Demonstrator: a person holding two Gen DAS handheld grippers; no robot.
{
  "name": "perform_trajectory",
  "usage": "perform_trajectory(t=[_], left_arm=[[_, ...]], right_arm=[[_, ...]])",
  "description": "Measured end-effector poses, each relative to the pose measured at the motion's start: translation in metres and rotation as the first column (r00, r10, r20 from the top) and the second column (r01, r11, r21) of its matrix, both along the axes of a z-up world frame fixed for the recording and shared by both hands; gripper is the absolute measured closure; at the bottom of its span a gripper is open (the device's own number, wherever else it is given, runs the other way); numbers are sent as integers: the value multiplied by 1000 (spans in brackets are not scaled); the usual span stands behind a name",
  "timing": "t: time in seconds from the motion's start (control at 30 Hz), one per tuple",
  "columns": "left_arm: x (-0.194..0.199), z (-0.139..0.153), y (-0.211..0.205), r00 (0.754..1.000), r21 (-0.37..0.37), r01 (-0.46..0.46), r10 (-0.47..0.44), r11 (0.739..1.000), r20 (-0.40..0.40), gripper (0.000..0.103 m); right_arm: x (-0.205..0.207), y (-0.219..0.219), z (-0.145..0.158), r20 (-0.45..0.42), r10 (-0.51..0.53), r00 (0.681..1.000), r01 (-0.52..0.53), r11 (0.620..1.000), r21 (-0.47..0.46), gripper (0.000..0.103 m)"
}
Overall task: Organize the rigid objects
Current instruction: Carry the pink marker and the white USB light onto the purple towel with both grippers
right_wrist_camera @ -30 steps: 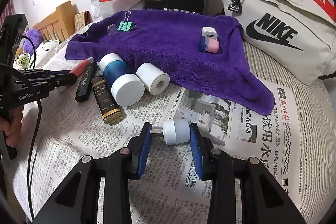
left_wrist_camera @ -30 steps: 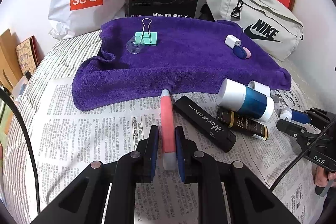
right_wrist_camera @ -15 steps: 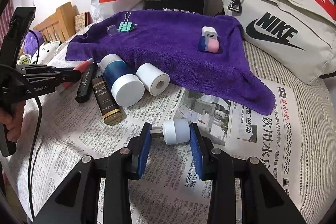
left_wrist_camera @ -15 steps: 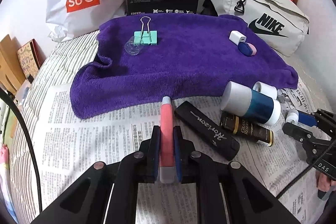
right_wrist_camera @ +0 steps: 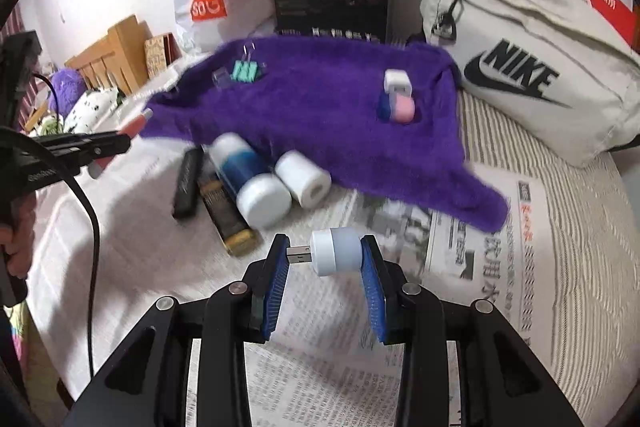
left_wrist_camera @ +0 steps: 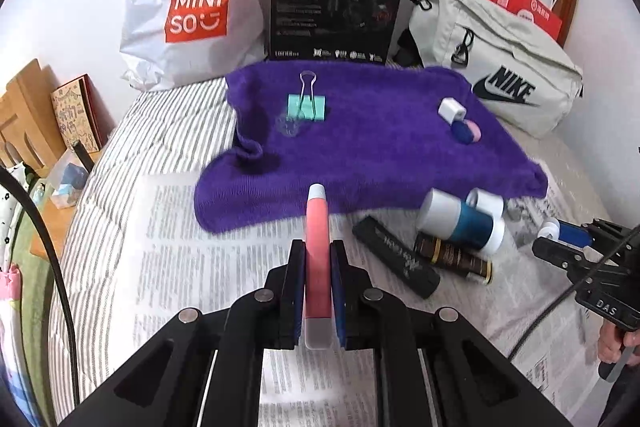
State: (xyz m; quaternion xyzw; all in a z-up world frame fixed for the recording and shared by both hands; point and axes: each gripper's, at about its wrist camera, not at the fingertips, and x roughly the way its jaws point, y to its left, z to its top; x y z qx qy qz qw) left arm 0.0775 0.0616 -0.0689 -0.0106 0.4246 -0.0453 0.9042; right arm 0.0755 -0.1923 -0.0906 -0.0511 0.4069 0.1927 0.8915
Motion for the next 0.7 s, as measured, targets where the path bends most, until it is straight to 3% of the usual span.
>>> perform_trajectory(t=[0.27, 0.37, 0.7], left_arm=[[35, 15, 7, 1000, -44, -23, 23, 999, 4, 91], [49, 15, 7, 999, -26, -38, 38, 999, -1, 91], [86, 0, 14, 996, -44, -79, 77, 996, -33, 91]], right_arm=[[23, 2, 37, 39, -3, 999, 1, 999, 42, 67], [43, 0, 43, 41, -25, 999, 23, 998, 59, 67], [102, -8, 30, -21, -68, 997, 69, 996, 58, 67]])
